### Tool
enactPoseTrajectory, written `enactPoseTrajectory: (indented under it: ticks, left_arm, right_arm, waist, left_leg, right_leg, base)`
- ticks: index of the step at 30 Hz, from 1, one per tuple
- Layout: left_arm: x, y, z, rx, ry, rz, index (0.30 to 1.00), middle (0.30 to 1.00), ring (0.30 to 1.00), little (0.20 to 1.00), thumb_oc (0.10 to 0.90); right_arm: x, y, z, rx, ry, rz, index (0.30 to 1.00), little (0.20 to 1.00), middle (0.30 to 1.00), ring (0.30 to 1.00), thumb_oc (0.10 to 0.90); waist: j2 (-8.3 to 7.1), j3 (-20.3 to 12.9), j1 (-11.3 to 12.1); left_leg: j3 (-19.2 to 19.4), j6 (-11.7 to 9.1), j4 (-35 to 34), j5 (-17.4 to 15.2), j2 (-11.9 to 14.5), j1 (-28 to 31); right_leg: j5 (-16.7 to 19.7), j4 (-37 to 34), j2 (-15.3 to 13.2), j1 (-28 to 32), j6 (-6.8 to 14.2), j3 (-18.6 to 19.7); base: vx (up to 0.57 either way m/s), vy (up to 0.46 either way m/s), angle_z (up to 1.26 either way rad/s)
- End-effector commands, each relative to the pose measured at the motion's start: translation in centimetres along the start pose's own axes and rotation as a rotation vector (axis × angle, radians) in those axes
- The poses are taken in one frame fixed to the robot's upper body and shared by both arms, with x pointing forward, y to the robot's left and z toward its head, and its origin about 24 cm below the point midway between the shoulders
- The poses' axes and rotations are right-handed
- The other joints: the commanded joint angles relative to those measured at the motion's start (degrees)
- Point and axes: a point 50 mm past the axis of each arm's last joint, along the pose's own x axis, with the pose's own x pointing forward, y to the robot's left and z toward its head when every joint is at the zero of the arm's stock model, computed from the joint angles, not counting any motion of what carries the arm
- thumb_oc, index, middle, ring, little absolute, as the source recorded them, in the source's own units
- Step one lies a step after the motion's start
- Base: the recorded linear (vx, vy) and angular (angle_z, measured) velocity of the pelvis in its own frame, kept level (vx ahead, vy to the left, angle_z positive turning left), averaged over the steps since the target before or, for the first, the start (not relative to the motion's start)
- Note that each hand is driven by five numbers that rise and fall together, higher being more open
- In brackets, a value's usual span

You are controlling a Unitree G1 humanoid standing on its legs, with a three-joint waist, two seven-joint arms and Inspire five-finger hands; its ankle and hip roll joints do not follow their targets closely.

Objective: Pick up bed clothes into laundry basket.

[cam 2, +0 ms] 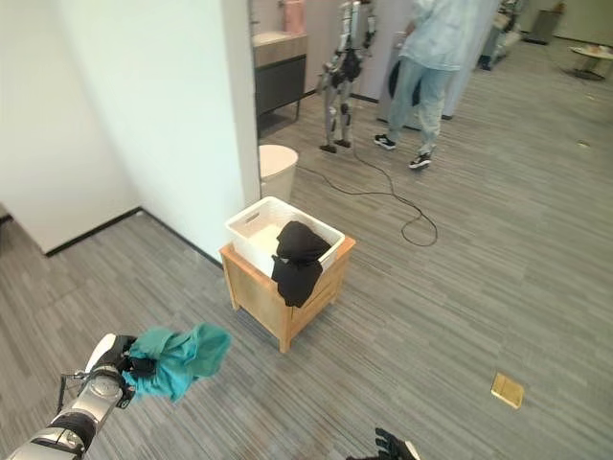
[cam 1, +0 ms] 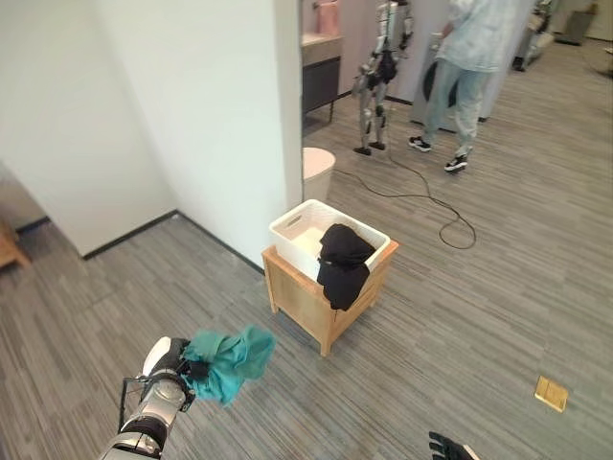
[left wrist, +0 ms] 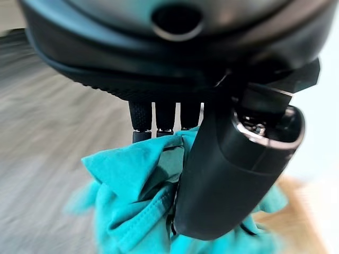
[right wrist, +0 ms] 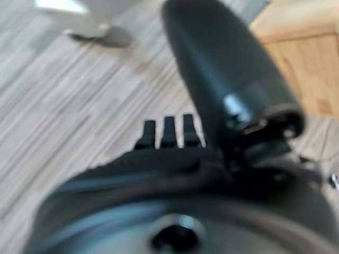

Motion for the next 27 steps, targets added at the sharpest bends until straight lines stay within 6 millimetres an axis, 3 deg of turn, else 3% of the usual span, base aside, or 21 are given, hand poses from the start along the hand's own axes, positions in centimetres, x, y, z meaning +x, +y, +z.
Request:
enactPoseTrajectory:
  ticks: [1, 5, 8, 9, 11, 14, 16, 17, 20, 24, 25, 26, 27]
  left_arm:
    - [1.2, 6.9, 7.5, 0.064, -0.276, 0.253, 0.300, 0.300, 0.300, 0.300, 0.400]
    - [1.2, 8.1, 10.3, 0.147, -0.337, 0.306, 0.300, 0.300, 0.300, 0.300, 0.400]
    - [1.2, 9.5, 11.2, 0.160, -0.352, 0.359, 0.300, 0.300, 0.300, 0.300, 0.400]
    - [1.1, 9.9, 11.6, 0.151, -0.362, 0.376, 0.300, 0.300, 0.300, 0.300, 0.400]
    - [1.0, 10.3, 12.6, 0.133, -0.384, 0.403, 0.300, 0.300, 0.300, 0.300, 0.400]
    - [0.8, 11.0, 13.4, 0.120, -0.403, 0.437, 0.300, 0.300, 0.300, 0.300, 0.400]
    - [0.4, 11.2, 15.2, 0.083, -0.454, 0.466, 0.300, 0.300, 0.300, 0.300, 0.400]
    - [0.0, 10.9, 16.5, 0.047, -0.495, 0.475, 0.300, 0.300, 0.300, 0.300, 0.400]
    - [-0.3, 10.1, 17.5, 0.042, -0.530, 0.478, 0.300, 0.300, 0.300, 0.300, 0.400]
    - [-0.3, 10.1, 17.5, 0.042, -0.530, 0.478, 0.300, 0.300, 0.300, 0.300, 0.400]
    - [-0.5, 9.1, 18.0, 0.053, -0.545, 0.467, 0.300, 0.300, 0.300, 0.300, 0.400]
    - [-1.0, 6.9, 19.2, 0.080, -0.594, 0.431, 0.300, 0.300, 0.300, 0.300, 0.400]
    - [-1.5, 6.9, 20.5, 0.066, -0.630, 0.431, 0.300, 0.300, 0.300, 0.300, 0.400]
  right_arm:
    - [0.2, 0.5, 0.6, 0.012, -0.044, 0.010, 0.900, 0.900, 0.900, 0.900, 0.800]
    - [-0.1, 0.2, -0.4, 0.037, -0.010, 0.002, 0.900, 0.900, 0.900, 0.900, 0.800]
    - [-0.1, 0.2, -1.0, 0.031, 0.014, 0.003, 0.900, 0.900, 0.900, 0.900, 0.800]
    - [0.0, -0.1, -1.0, 0.025, 0.024, -0.005, 0.900, 0.900, 0.900, 0.900, 0.800]
    - [0.1, -0.3, -1.0, 0.026, 0.041, -0.018, 0.900, 0.900, 0.900, 0.900, 0.800]
    - [0.1, -0.7, -1.8, 0.012, 0.089, -0.036, 0.900, 0.900, 0.900, 0.900, 0.800]
    - [0.3, -1.5, -1.4, 0.000, 0.092, -0.065, 0.900, 0.900, 0.900, 0.900, 0.800]
    - [0.6, -1.7, -0.8, -0.006, 0.085, -0.081, 0.900, 0.900, 0.900, 0.900, 0.800]
    - [0.8, -1.9, -0.3, -0.003, 0.076, -0.088, 0.900, 0.900, 0.900, 0.900, 0.800]
    - [0.8, -1.9, -0.3, -0.003, 0.076, -0.088, 0.900, 0.900, 0.900, 0.900, 0.800]
    - [0.8, -1.9, -0.3, 0.003, 0.076, -0.090, 0.900, 0.900, 0.900, 0.900, 0.800]
    - [0.9, -2.2, -0.3, 0.017, 0.084, -0.117, 0.900, 0.900, 0.900, 0.900, 0.800]
    - [1.0, -2.2, 0.2, -0.004, 0.078, -0.113, 0.900, 0.900, 0.900, 0.900, 0.800]
  waist:
    - [-2.68, -5.12, -0.60]
    - [-1.57, -4.90, -2.17]
    - [-1.72, -3.50, -2.40]
    - [-1.85, -2.54, -1.81]
    - [-1.91, -1.43, -1.09]
    - [-0.90, -1.42, -0.81]
    - [-0.77, 0.10, 0.20]
    - [-0.58, 1.36, 1.06]
    - [-0.31, 2.00, 1.46]
    - [-0.32, 2.01, 1.46]
    - [0.78, 1.15, 1.27]
    - [1.95, -0.57, 1.60]
    - [2.13, -1.17, 1.81]
  left_leg:
    - [0.98, -2.51, 0.05, -6.13, -0.99, -0.32]
    - [1.38, -3.27, 0.67, -5.41, -0.21, -0.79]
    - [1.27, -3.51, 4.72, -5.81, 0.76, -1.43]
    - [-0.39, -3.50, 6.85, -6.23, 0.58, -2.21]
    - [-4.95, -2.99, 8.21, -7.59, -1.35, -3.36]
    - [-6.35, -2.13, 4.98, -5.73, -3.45, -6.10]
    - [-5.70, -1.99, 2.72, -3.90, -3.94, -11.99]
    - [-6.11, -2.42, 0.07, -2.95, -4.44, -16.40]
    - [-5.93, -3.10, 0.05, -2.34, -4.02, -20.45]
    - [-5.92, -3.10, 0.05, -2.35, -4.03, -20.44]
    - [-4.65, -2.95, 0.05, -1.23, -2.96, -20.63]
    - [-3.90, -2.70, 0.05, 1.68, -2.51, -18.49]
    - [-3.23, -2.65, 0.05, 2.80, -2.51, -17.08]
  right_leg:
    - [-1.42, -0.61, -6.61, -0.96, 10.47, -0.87]
    - [-2.19, 0.47, -5.56, -1.50, 9.99, -1.36]
    - [-1.72, 2.58, -4.87, -2.89, 9.50, -0.15]
    - [-1.86, 3.60, -4.84, -3.30, 9.26, 0.75]
    - [-2.09, 3.77, -4.66, -3.16, 8.82, 1.72]
    - [-2.03, 1.90, -3.64, -2.20, 8.79, 4.46]
    - [-2.40, 0.67, -3.80, -1.51, 8.78, 5.64]
    - [-3.54, 0.18, -3.50, -0.42, 8.53, 6.84]
    - [-5.04, -0.34, -3.84, 1.38, 8.70, 8.67]
    - [-5.05, -0.33, -3.85, 1.39, 8.70, 8.68]
    - [-6.11, -0.93, -3.82, 3.07, 9.20, 10.09]
    - [-9.30, -0.56, -6.24, 5.22, 10.56, 11.67]
    - [-9.43, 1.91, -8.23, 4.47, 11.77, 11.92]
  base:
    - [-0.05, -0.061, 0.12]
    - [-0.07, -0.074, 0.02]
    - [-0.04, -0.081, -0.07]
    - [-0.01, -0.067, -0.15]
    - [-0.01, -0.045, -0.54]
    - [0.18, 0.022, -0.93]
    - [0.18, 0.087, -0.22]
    - [0.20, 0.072, -0.37]
    - [0.24, 0.108, -0.38]
    - [0.09, 0.054, -0.94]
    - [0.66, 0.508, -0.62]
    - [0.92, 0.695, 0.03]
    - [0.78, 0.605, 0.26]
